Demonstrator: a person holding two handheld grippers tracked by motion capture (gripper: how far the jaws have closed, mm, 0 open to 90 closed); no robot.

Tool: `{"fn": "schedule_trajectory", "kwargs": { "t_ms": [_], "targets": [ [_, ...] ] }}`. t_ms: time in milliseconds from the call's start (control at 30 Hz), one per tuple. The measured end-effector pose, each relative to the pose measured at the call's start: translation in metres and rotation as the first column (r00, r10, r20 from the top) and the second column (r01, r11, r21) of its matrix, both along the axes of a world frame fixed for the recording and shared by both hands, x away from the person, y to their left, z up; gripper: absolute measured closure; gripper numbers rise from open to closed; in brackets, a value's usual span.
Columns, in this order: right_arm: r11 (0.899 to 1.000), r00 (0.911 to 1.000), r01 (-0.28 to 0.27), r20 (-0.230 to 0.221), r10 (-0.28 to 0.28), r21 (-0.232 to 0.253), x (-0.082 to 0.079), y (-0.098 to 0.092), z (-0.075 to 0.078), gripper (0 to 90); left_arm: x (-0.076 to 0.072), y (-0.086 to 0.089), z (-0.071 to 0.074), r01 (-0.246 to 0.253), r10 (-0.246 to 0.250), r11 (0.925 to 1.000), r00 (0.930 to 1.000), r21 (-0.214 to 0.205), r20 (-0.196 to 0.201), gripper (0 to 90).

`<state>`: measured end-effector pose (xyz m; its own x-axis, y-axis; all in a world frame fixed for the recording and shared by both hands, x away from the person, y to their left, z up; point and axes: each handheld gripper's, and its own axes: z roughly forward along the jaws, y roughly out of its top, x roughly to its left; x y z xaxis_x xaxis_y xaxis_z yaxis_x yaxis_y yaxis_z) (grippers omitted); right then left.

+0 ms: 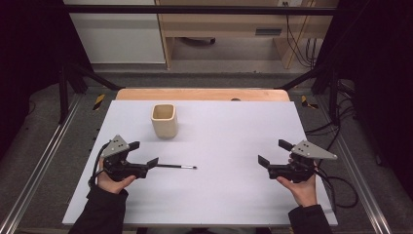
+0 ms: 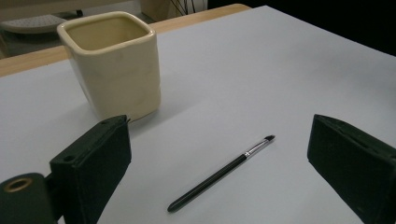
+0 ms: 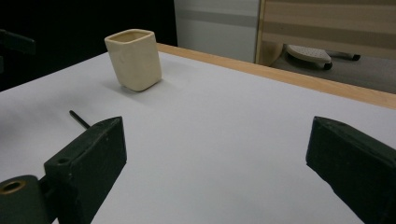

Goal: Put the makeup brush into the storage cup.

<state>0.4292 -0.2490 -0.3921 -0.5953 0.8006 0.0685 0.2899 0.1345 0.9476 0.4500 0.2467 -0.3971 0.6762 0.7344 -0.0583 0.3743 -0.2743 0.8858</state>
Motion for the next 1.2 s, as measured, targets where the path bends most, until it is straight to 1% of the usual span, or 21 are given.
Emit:
{"fn": "schedule_trajectory", "kwargs": {
  "t_ms": [33, 133, 200, 300, 333, 367, 400, 433, 467, 700, 733, 833, 933, 1100, 1133, 1200],
  "targets": [
    [1.0, 1.0, 0.001, 0.0, -0.001, 0.001, 0.0, 0.0, 0.0, 5.3, 0.0, -0.001, -0.001, 0.004, -0.004, 1.0, 1.0, 0.004, -0.007, 5.8],
    [1.0, 1.0, 0.001, -0.002, -0.001, 0.0, 0.0, 0.001, 0.0, 5.3, 0.002, -0.004, -0.002, 0.014, -0.014, 0.9997, 0.9998, 0.017, -0.011, 5.9],
    [1.0, 1.0, 0.004, -0.003, -0.004, -0.003, 0.0, 0.002, -0.001, 5.3, 0.003, -0.006, -0.003, 0.018, -0.017, 0.9997, 0.9997, 0.016, -0.016, 6.4],
    [1.0, 1.0, 0.003, -0.001, -0.003, -0.008, 0.0, 0.003, 0.0, 5.3, 0.005, -0.01, -0.006, 0.032, -0.031, 0.9989, 0.9989, 0.034, -0.035, 6.5],
    [1.0, 1.0, 0.002, -0.001, -0.002, -0.008, 0.0, 0.004, 0.0, 5.3, 0.007, -0.013, -0.008, 0.041, -0.039, 0.9981, 0.9983, 0.047, -0.044, 6.4],
    [1.0, 1.0, 0.002, -0.001, -0.002, -0.008, 0.0, 0.004, 0.0, 5.3, 0.007, -0.013, -0.008, 0.041, -0.039, 0.9981, 0.9983, 0.047, -0.044, 6.5],
    [1.0, 1.0, 0.002, 0.002, -0.002, -0.01, 0.0, 0.004, 0.0, 5.2, 0.007, -0.016, -0.01, 0.049, -0.046, 0.9972, 0.9974, 0.057, -0.056, 6.5],
    [1.0, 1.0, 0.002, 0.002, -0.002, -0.01, 0.0, 0.004, 0.0, 5.2, 0.007, -0.016, -0.01, 0.049, -0.046, 0.9972, 0.9974, 0.057, -0.056, 6.5],
    [1.0, 1.0, 0.002, -0.001, -0.002, -0.011, 0.0, 0.005, 0.0, 5.2, 0.009, -0.018, -0.013, 0.055, -0.05, 0.996, 0.9968, 0.071, -0.062, 6.5],
    [1.0, 1.0, 0.003, 0.001, -0.003, -0.013, 0.0, 0.005, 0.0, 5.1, 0.012, -0.026, -0.019, 0.073, -0.065, 0.9932, 0.9946, 0.091, -0.081, 7.9],
    [1.0, 1.0, 0.0, 0.0, 0.0, -0.015, 0.0, 0.005, 0.0, 5.2, 0.013, -0.03, -0.022, 0.08, -0.07, 0.9911, 0.9934, 0.107, -0.091, 8.0],
    [1.0, 1.0, 0.002, -0.002, -0.002, -0.013, 0.0, 0.005, 0.0, 5.2, 0.014, -0.032, -0.024, 0.086, -0.074, 0.9894, 0.9922, 0.117, -0.1, 8.0],
    [1.0, 1.0, 0.003, -0.003, -0.003, -0.014, 0.0, 0.005, 0.0, 5.2, 0.016, -0.038, -0.028, 0.101, -0.085, 0.9856, 0.9896, 0.136, -0.116, 8.4],
    [1.0, 1.0, 0.003, -0.004, -0.003, -0.016, 0.0, 0.006, -0.001, 5.2, 0.019, -0.045, -0.034, 0.118, -0.097, 0.9804, 0.9861, 0.157, -0.134, 8.9],
    [1.0, 1.0, 0.003, -0.004, -0.003, -0.016, 0.0, 0.006, -0.001, 5.2, 0.019, -0.045, -0.034, 0.118, -0.097, 0.9804, 0.9861, 0.157, -0.134, 8.9],
    [1.0, 1.0, -0.001, -0.007, 0.001, -0.018, 0.0, 0.007, -0.001, 5.2, 0.02, -0.049, -0.037, 0.129, -0.106, 0.9781, 0.9841, 0.163, -0.143, 9.9]
  ]
}}
